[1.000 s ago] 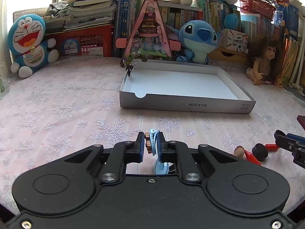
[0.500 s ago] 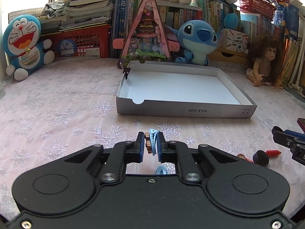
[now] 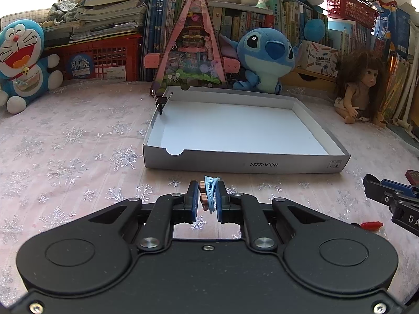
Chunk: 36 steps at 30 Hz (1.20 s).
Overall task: Organize rigid objects
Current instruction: 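Carry the blue hair clip and black lid over the white tray with both tools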
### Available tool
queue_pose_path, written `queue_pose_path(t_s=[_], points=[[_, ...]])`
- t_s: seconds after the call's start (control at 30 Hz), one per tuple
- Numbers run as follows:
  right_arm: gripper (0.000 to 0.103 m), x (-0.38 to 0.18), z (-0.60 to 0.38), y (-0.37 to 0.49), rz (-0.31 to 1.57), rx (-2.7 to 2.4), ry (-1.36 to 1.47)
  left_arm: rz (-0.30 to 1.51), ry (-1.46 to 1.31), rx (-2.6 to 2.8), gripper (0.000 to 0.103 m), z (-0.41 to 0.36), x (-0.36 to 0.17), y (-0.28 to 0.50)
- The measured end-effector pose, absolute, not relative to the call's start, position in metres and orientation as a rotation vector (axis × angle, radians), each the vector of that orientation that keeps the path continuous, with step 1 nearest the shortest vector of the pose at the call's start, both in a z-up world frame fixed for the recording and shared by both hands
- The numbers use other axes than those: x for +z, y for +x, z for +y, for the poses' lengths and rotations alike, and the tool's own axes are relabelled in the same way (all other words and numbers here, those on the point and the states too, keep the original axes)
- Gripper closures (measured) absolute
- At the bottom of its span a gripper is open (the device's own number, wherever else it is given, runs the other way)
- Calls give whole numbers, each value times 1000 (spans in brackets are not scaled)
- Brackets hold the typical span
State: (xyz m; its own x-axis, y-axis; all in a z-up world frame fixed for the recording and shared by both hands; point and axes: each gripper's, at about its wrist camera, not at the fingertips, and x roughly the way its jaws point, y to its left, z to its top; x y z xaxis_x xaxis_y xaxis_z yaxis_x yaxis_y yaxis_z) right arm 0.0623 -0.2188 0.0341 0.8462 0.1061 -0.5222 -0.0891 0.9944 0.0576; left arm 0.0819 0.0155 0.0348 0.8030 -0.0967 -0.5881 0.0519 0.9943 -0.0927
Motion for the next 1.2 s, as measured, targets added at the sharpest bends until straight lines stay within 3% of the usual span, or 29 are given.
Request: queue_pose_path(t_s=[0.23,0.47,0.83,1.2], points=[[67,36,-217,80,548,124,28,643,-139,-79,91,16,32,108],[67,47,-218,126,582,174,34,519,-159,-103,91,20,59,145],[67,48,-217,213,696,249,90,678,-219,-131,91,17,54,236],[67,33,-198,270,761,258,97,718,-166,-106,91,-16,22,293]])
